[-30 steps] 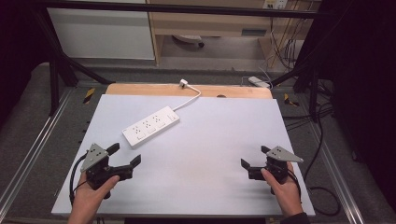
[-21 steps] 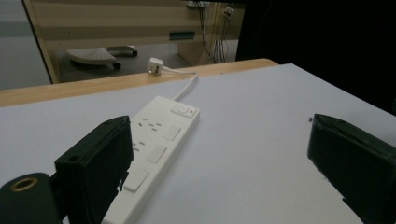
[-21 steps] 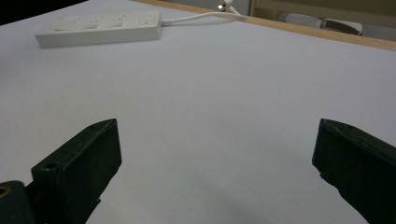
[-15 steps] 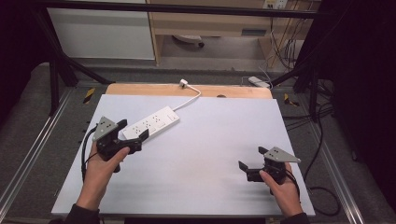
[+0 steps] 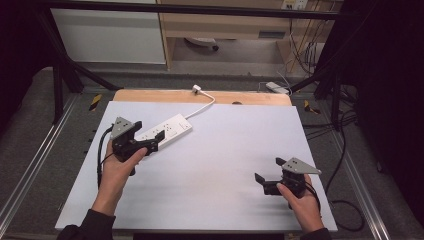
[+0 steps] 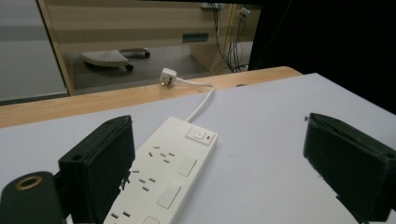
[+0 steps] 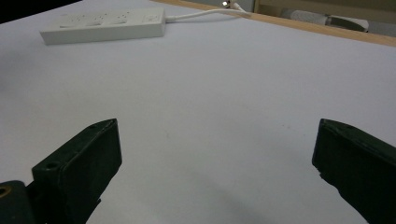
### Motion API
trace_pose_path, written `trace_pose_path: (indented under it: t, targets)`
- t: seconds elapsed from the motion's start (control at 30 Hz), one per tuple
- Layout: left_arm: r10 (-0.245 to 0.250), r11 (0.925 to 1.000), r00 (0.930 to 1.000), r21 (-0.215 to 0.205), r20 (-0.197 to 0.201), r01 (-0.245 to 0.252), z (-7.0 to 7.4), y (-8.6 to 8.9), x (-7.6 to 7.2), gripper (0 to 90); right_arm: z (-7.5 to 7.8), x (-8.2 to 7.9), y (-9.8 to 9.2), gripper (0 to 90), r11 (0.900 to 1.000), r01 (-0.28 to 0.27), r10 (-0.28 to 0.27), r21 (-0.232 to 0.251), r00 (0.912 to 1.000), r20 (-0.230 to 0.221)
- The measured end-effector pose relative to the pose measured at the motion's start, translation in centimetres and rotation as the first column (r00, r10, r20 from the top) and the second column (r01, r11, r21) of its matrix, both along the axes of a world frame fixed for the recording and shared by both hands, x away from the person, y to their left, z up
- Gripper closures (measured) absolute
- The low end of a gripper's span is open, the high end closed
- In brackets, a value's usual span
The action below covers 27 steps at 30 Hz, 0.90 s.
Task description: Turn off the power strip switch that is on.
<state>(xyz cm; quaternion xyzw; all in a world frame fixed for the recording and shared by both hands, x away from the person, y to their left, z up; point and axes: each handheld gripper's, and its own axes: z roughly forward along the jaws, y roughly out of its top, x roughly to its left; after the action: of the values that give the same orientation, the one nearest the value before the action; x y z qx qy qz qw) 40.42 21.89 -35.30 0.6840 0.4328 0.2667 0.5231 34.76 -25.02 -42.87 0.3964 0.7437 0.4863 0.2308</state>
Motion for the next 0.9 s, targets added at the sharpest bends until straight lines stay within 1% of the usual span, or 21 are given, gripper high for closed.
trace_pose_path:
  t: [0.07, 0.13, 0.2, 0.4, 0.5, 0.6, 0.67, 0.73, 0.83, 0.9]
  targets:
    - [0.006, 1.0000, 1.0000, -0.007, -0.002, -0.006, -0.2, 0.0, 0.0, 11.4, 0.0, 0.0, 0.0, 1.9, 1.000, 0.003, -0.003, 0.005, 1.0000, -0.001]
    - [0.013, 0.9999, 0.9999, -0.004, -0.011, -0.013, -0.5, 0.1, 0.1, 12.1, 0.0, 0.0, 0.0, 2.0, 1.000, 0.008, -0.008, 0.009, 1.0000, -0.003]
    - [0.015, 0.9999, 0.9998, -0.004, -0.013, -0.015, -0.8, 0.2, 0.2, 15.9, 0.0, 0.0, 0.0, 2.0, 1.000, 0.010, -0.010, 0.010, 0.9999, -0.007]
    - [0.026, 0.9995, 0.9987, 0.019, -0.043, -0.025, -1.9, 0.3, 0.9, 21.8, -0.1, 0.1, -0.1, 2.0, 1.000, 0.012, -0.012, 0.010, 0.9999, -0.006]
    - [0.033, 0.9993, 0.9982, 0.019, -0.050, -0.032, -2.2, 0.6, 1.1, 26.9, -0.2, 0.2, -0.1, 2.0, 1.000, 0.015, -0.015, 0.008, 0.9998, -0.013]
    - [0.041, 0.9991, 0.9979, 0.014, -0.051, -0.040, -2.4, 0.9, 1.2, 30.6, -0.2, 0.1, 0.0, 2.0, 1.000, 0.015, -0.015, 0.007, 0.9998, -0.014]
    - [0.052, 0.9986, 0.9978, 0.014, -0.041, -0.052, -2.6, 1.0, 1.2, 34.2, -0.2, 0.1, 0.1, 2.0, 1.000, 0.013, -0.013, 0.005, 0.9998, -0.011]
    - [0.068, 0.9975, 0.9973, 0.024, -0.029, -0.067, -2.8, 1.1, 1.3, 36.3, -0.2, 0.1, 0.1, 2.0, 1.000, 0.015, -0.015, 0.004, 0.9998, -0.015]
    - [0.073, 0.9971, 0.9964, 0.027, -0.044, -0.071, -3.3, 1.1, 1.5, 39.4, -0.2, 0.1, 0.0, 2.0, 1.000, 0.017, -0.017, 0.008, 0.9997, -0.017]
    - [0.073, 0.9968, 0.9963, 0.038, -0.046, -0.071, -3.5, 1.1, 1.6, 41.9, -0.3, 0.2, 0.0, 2.0, 1.000, 0.016, -0.016, 0.006, 0.9998, -0.015]
